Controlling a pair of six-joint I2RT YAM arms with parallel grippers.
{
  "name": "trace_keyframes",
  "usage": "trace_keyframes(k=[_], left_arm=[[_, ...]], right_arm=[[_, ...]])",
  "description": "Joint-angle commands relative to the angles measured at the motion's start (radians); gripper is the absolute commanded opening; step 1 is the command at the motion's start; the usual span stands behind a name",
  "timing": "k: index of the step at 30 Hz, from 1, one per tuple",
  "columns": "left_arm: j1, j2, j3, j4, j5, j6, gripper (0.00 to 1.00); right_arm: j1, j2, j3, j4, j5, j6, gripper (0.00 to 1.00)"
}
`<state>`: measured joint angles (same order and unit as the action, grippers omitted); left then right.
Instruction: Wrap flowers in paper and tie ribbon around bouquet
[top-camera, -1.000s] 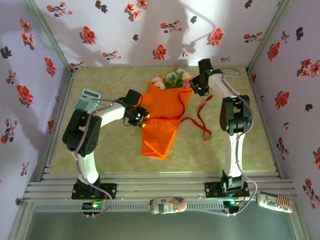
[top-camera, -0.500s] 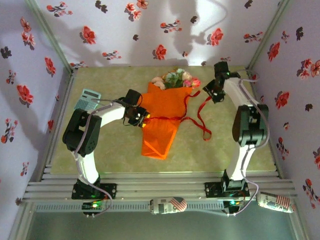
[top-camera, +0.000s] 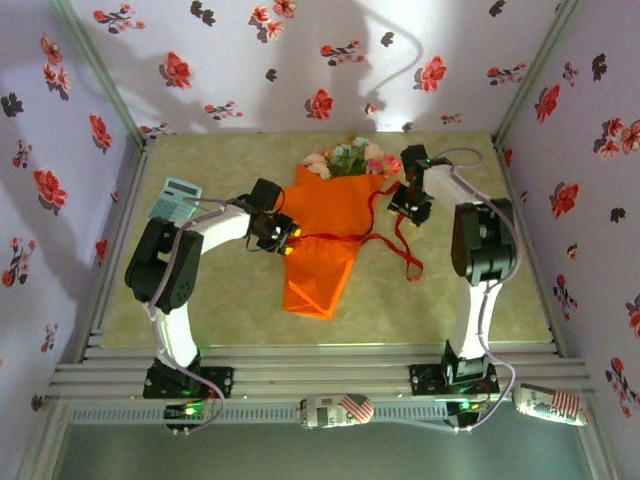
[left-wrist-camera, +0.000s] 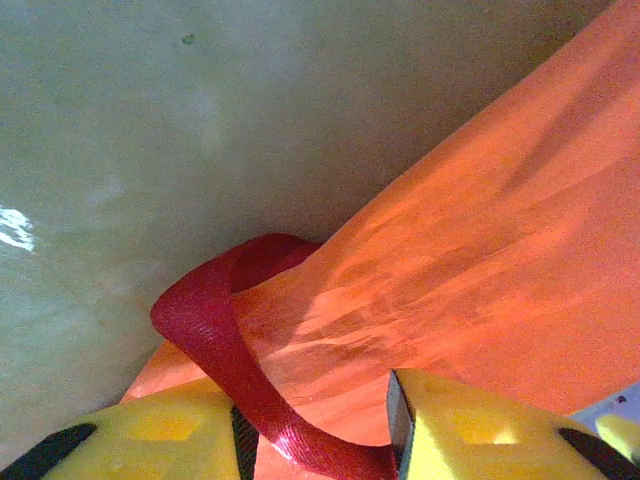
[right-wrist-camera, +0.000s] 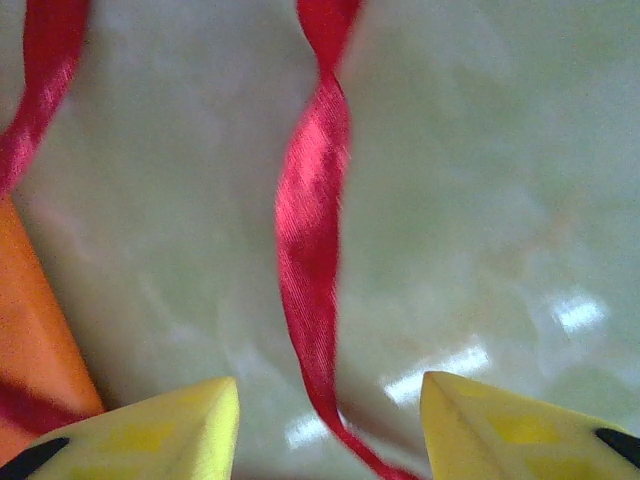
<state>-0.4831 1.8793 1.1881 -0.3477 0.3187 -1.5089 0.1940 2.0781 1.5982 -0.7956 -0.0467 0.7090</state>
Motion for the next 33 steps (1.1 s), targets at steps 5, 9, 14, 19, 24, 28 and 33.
trace_keyframes(k=[5, 9, 14, 19, 24, 28, 33], left_arm=[[0.012, 0.015, 0.019, -0.011, 0.016, 0.014, 0.40], [0.011, 0.005, 0.031, -0.043, 0.030, -0.002, 0.39], [0.011, -0.016, 0.069, -0.116, 0.031, 0.000, 0.45], [0.014, 0.000, 0.100, -0.129, 0.049, -0.018, 0.45], [0.015, 0.031, 0.126, -0.141, 0.054, -0.012, 0.42], [0.018, 0.063, 0.138, -0.134, 0.058, -0.005, 0.36], [0.024, 0.075, 0.135, -0.118, 0.054, -0.002, 0.19]], right_arm=[[0.018, 0.074, 0.015, -0.089, 0.093, 0.003, 0.34], [0.019, -0.013, -0.054, -0.062, 0.141, 0.016, 0.01], [0.050, -0.272, -0.181, -0.011, 0.165, 0.036, 0.00], [0.199, -0.460, -0.193, -0.049, 0.094, 0.008, 0.00], [0.367, -0.557, -0.141, 0.091, -0.086, 0.015, 0.00], [0.456, -0.508, -0.032, 0.285, -0.235, 0.060, 0.00], [0.421, -0.322, 0.116, 0.321, -0.295, 0.133, 0.00]])
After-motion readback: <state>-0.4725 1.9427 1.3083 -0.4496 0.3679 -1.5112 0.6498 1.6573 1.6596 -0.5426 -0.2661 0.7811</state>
